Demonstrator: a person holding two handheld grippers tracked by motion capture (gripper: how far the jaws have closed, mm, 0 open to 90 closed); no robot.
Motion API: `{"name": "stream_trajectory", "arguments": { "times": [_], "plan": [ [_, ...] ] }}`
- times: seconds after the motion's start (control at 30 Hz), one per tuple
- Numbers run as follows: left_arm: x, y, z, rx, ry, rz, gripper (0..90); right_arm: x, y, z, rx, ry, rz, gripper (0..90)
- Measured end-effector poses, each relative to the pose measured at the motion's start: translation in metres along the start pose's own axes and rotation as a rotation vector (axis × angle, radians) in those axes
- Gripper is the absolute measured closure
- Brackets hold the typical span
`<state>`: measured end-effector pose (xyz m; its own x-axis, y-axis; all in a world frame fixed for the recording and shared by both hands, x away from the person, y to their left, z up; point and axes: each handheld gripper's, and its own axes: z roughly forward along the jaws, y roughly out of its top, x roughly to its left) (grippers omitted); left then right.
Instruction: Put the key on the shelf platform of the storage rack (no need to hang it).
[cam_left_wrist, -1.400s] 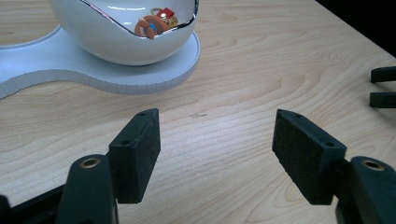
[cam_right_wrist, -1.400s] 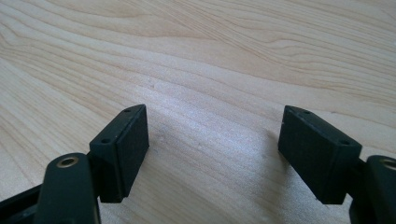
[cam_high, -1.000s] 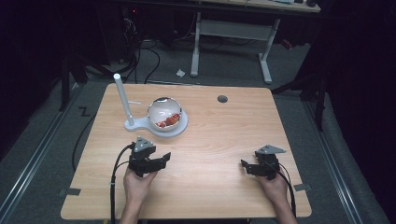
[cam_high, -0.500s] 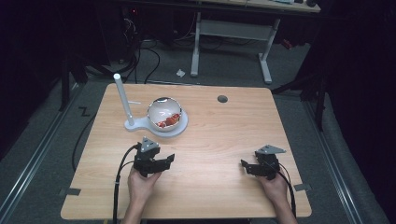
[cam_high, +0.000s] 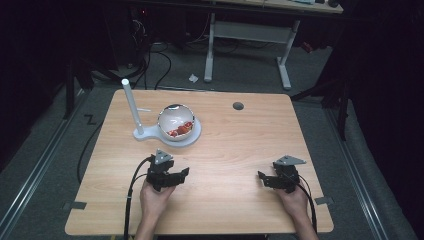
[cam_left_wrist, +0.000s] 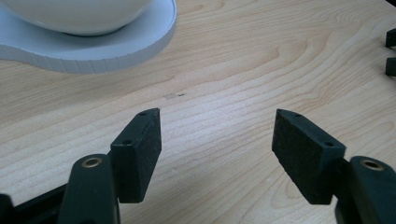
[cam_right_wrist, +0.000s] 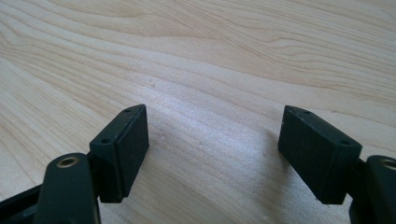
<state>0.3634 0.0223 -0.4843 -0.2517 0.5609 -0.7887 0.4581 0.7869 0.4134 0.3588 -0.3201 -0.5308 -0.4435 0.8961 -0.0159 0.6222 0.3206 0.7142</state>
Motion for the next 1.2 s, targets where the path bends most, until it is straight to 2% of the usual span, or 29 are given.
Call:
{"name": "stream_trajectory", "arguments": {
  "times": [0.13, 0.17, 0.33, 0.47, 0.57, 0.63, 0.73, 0.8, 1.03, 1.2],
  "plan": [
    [0.002, -0.002, 0.004, 0.0, 0.015, 0.012, 33.4, 0.0, 0.0, 0.0, 0.0, 0.0, 0.0, 24.5],
    [0.001, -0.003, 0.005, -0.001, 0.023, 0.0, 33.5, 0.0, 0.0, 0.0, 0.0, 0.0, 0.0, 24.5],
    [0.002, -0.007, 0.009, 0.002, 0.018, 0.003, 33.6, 0.0, 0.0, 0.0, 0.0, 0.0, 0.0, 24.5],
    [0.004, -0.013, 0.015, 0.003, 0.031, 0.024, 33.7, 0.0, 0.0, 0.0, 0.0, 0.0, 0.0, 24.5],
    [0.004, -0.014, 0.018, 0.006, 0.03, 0.022, 33.8, 0.0, 0.0, 0.0, 0.0, 0.0, 0.0, 24.5],
    [0.004, -0.015, 0.019, 0.014, 0.031, -0.002, 33.8, 0.0, 0.0, 0.0, 0.0, 0.0, 0.0, 24.5],
    [0.005, -0.017, 0.022, 0.02, 0.036, 0.0, 33.8, 0.0, 0.0, 0.0, 0.0, 0.0, 0.0, 24.5],
    [0.007, -0.019, 0.025, 0.015, 0.041, 0.016, 33.8, 0.0, 0.0, 0.0, 0.0, 0.0, 0.0, 24.5],
    [0.007, -0.02, 0.028, -0.009, 0.048, 0.007, 33.9, 0.0, 0.0, 0.0, 0.0, 0.0, 0.0, 24.5],
    [0.01, -0.021, 0.033, -0.026, 0.055, 0.024, 33.9, 0.0, 0.0, 0.0, 0.0, 0.0, 0.0, 24.5]
  ]
}}
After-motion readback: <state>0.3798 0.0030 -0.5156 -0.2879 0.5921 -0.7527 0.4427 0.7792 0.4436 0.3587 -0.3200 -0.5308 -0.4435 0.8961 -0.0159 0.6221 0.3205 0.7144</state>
